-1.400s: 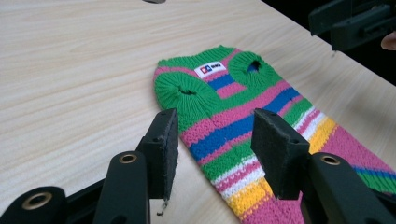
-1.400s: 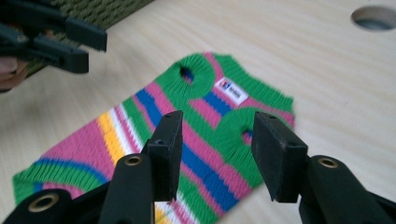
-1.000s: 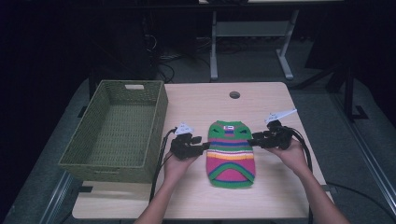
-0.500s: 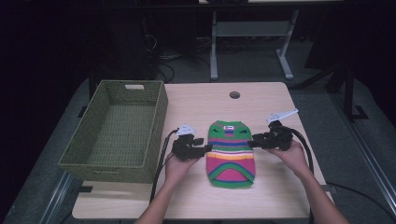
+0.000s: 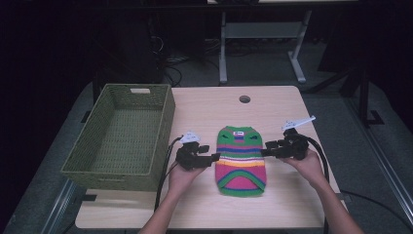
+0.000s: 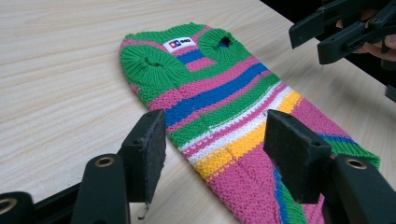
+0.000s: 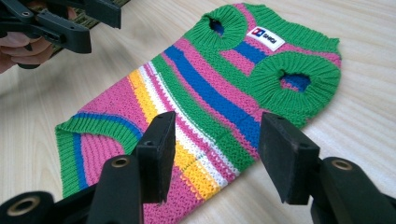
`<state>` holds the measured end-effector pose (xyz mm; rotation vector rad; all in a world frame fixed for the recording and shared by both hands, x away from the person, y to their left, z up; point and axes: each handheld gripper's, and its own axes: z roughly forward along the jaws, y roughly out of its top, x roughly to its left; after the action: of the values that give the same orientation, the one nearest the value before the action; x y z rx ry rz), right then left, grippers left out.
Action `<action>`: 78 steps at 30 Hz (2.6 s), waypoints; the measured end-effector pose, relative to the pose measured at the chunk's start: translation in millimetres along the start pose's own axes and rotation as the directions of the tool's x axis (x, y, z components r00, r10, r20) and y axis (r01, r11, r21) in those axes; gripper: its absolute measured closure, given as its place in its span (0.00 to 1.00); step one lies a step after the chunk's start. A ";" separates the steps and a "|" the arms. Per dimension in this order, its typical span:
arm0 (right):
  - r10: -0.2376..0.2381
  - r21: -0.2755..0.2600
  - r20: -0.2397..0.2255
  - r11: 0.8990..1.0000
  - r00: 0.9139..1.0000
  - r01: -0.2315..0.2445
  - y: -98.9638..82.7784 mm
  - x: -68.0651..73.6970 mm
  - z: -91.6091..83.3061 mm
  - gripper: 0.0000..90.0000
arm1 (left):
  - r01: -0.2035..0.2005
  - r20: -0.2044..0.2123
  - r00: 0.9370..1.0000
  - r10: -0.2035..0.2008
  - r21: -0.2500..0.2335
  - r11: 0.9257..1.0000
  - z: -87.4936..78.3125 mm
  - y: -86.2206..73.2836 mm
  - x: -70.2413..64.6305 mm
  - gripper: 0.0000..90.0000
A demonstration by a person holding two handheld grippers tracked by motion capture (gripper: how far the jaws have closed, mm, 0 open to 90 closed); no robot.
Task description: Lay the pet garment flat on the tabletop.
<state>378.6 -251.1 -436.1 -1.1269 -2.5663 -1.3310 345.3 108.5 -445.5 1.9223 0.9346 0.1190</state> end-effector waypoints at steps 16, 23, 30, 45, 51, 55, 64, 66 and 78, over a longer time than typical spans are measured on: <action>0.001 -0.009 0.004 1.000 1.000 -0.001 -17.8 3.1 -12.5 0.42 | 0.001 0.011 1.000 -0.001 0.008 1.000 -7.8 -11.7 -6.8 0.32; -0.003 -0.010 -0.001 1.000 1.000 0.003 -25.9 5.2 -18.1 0.38 | 0.009 0.011 1.000 -0.009 0.014 1.000 -13.6 -17.3 -7.1 0.28; 0.005 -0.026 -0.011 1.000 1.000 -0.005 -33.8 8.2 -26.0 0.36 | -0.005 0.015 1.000 0.005 0.020 1.000 -19.5 -20.5 -11.3 0.26; 0.003 -0.042 -0.011 0.999 1.000 -0.003 -52.3 13.7 -39.6 0.33 | -0.023 0.023 0.999 0.022 0.045 0.999 -28.8 -32.2 -17.9 0.23; 0.011 -0.039 -0.004 0.999 1.000 -0.011 -59.4 14.3 -43.3 0.31 | -0.032 0.029 0.999 0.030 0.046 0.998 -32.6 -37.2 -21.3 0.23; 0.010 -0.045 -0.003 0.999 1.000 -0.010 -64.6 15.6 -46.1 0.31 | -0.037 0.029 0.999 0.036 0.047 0.998 -35.4 -40.1 -22.4 0.23; 0.014 -0.054 0.002 0.998 1.000 -0.014 -72.6 18.2 -50.1 0.30 | -0.044 0.029 0.999 0.042 0.050 0.998 -40.0 -44.6 -23.8 0.22; 0.013 -0.057 0.003 0.998 1.000 -0.013 -74.4 18.2 -50.8 0.30 | -0.039 0.029 0.999 0.038 0.052 0.998 -40.6 -45.9 -24.1 0.22; 0.032 -0.065 0.012 0.997 0.999 -0.031 -88.5 19.8 -59.4 0.30 | -0.041 0.028 0.999 0.039 0.061 0.997 -46.4 -55.3 -25.5 0.22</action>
<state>292.9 -315.1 -453.4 -1.1845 -2.5209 -1.4138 275.9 139.0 -457.2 1.9949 0.8917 0.0891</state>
